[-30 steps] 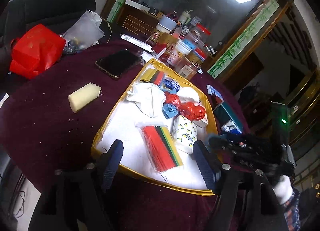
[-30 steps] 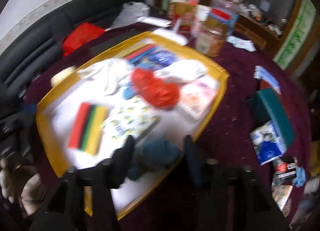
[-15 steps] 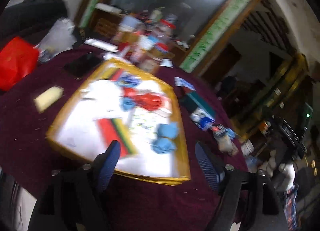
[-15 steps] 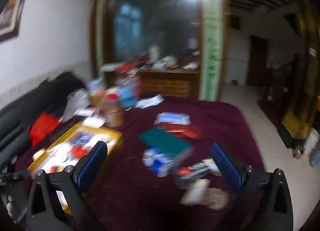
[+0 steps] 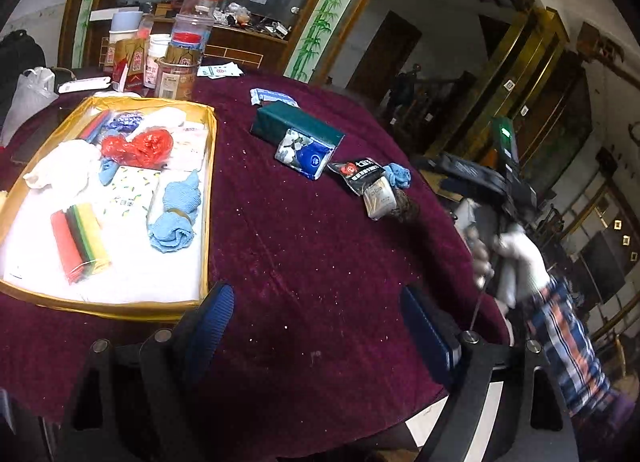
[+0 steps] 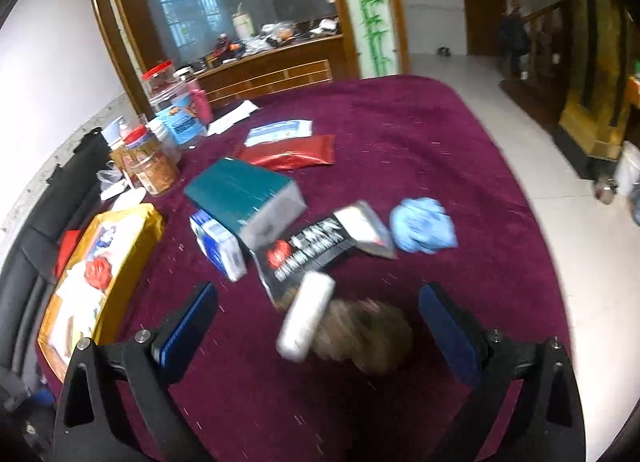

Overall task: Organize soft objects
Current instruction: 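Grasp the white face tissue pack with left while right grasps the brown knit ball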

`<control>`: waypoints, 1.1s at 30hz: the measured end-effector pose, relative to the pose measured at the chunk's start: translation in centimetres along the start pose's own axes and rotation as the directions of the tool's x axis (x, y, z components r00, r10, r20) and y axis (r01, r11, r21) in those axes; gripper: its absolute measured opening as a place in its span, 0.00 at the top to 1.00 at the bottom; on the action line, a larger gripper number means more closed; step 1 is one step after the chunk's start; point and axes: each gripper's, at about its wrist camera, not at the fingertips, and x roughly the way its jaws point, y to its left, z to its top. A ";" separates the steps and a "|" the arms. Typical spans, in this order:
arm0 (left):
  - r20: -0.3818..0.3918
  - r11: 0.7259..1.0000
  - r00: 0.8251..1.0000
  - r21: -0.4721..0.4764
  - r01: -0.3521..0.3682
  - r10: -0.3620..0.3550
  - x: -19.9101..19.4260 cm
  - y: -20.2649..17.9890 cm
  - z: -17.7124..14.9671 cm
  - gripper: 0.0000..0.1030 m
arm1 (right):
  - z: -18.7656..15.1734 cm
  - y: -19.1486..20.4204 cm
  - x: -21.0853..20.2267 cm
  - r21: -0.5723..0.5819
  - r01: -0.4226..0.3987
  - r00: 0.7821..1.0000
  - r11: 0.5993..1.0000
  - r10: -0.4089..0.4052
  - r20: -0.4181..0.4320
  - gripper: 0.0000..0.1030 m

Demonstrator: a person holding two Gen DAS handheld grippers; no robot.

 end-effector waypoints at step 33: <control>-0.166 0.958 0.972 0.261 -0.117 0.164 14.8 -7.7 5.1 0.15 | -4.1 -7.5 2.4 0.192 -0.184 0.982 0.964 0.171 0.079 0.07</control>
